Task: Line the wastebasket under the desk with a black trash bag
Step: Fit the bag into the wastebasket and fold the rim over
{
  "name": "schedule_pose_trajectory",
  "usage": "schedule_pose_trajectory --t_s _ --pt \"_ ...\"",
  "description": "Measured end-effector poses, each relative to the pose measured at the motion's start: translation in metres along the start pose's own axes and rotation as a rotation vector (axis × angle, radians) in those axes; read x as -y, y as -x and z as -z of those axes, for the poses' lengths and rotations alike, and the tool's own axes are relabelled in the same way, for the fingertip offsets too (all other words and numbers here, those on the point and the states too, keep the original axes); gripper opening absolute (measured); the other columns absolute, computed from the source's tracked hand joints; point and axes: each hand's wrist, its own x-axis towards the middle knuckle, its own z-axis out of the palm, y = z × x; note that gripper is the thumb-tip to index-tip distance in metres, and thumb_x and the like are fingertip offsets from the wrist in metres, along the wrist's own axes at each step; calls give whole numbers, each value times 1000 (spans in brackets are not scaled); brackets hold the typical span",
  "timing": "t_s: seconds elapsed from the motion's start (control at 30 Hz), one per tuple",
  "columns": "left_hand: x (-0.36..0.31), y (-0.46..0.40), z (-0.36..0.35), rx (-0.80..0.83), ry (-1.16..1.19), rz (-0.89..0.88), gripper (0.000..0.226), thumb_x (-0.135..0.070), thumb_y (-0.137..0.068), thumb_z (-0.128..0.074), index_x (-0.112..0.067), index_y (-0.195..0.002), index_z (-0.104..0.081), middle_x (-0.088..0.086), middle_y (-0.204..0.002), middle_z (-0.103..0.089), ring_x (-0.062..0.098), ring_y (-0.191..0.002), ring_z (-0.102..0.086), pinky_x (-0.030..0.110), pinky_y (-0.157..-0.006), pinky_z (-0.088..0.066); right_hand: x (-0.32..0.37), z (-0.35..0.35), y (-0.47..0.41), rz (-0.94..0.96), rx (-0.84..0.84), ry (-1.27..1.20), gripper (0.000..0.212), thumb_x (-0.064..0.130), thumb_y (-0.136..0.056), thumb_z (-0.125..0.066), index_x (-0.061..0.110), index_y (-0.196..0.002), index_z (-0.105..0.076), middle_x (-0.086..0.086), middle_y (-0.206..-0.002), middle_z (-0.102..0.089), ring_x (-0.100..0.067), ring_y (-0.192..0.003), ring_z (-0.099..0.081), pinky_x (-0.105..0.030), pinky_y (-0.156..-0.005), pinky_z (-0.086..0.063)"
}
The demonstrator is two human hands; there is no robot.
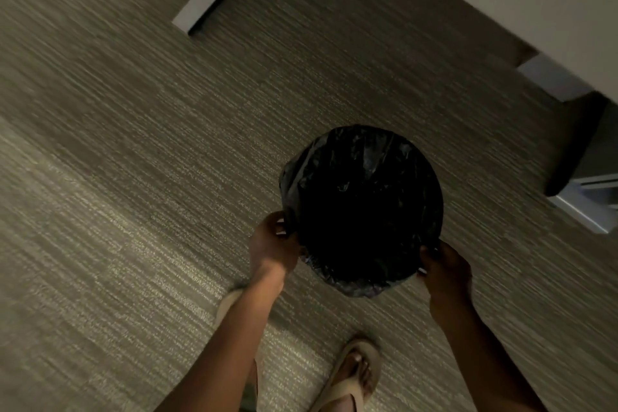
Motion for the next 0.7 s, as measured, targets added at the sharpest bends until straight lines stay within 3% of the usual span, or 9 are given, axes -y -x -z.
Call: schedule_pose_trajectory --t_s 0.1,0.17,0.27,0.37,0.5,0.57,0.7 --pt "-1 -11 26 -22 70 -5 23 -8 -88 -76 -23 -104 -69 -8 -87 -72 13 -83 -71 12 -58 -52 19 -23 6 55 60 -9 21 15 -99 -61 34 -100 -71 -2 -109 -72 -24 -101 -69 -40 -78 -57" --pt "0 -23 50 -38 111 -7 27 -1 -85 -77 -22 -102 -70 -6 -88 -74 19 -89 -74 20 -65 -57 37 -46 11 93 110 9 24 15 -100 -61 37 -95 -70 -2 -107 -71 -22 -97 -69 -40 -77 -57" --pt "-7 -45 92 -73 79 -42 29 -4 -81 -81 -22 -103 -75 -5 -92 -79 16 -89 -75 33 -79 -61 61 -92 10 139 161 54 21 18 -98 -63 37 -97 -71 -7 -110 -72 -26 -95 -72 -46 -78 -61" --pt "-23 -74 136 -135 58 -75 29 -3 -82 -78 -29 -96 -74 -9 -89 -78 12 -87 -72 31 -80 -59 78 -152 -1 191 173 116 13 31 -90 -65 40 -92 -73 -6 -107 -75 -30 -94 -74 -54 -77 -63" --pt "-45 -122 194 -206 54 -70 37 0 -83 -76 -17 -116 -72 -8 -89 -74 18 -90 -72 34 -85 -61 96 -238 -10 219 191 213 28 29 -88 -63 18 -113 -70 -10 -107 -74 -31 -95 -74 -54 -80 -62" --pt "-51 -141 219 -221 16 -74 41 -3 -82 -77 -14 -121 -70 -1 -95 -76 22 -95 -73 41 -93 -61 107 -272 -9 222 213 239 29 28 -88 -64 16 -114 -68 -11 -107 -74 -33 -96 -73 -53 -80 -62" --pt "-53 -164 242 -213 -6 -44 45 1 -85 -75 -7 -128 -65 8 -105 -72 24 -97 -68 34 -88 -56 123 -316 -7 179 235 283 30 25 -93 -63 14 -121 -62 -14 -118 -70 -37 -104 -69 -53 -85 -60"
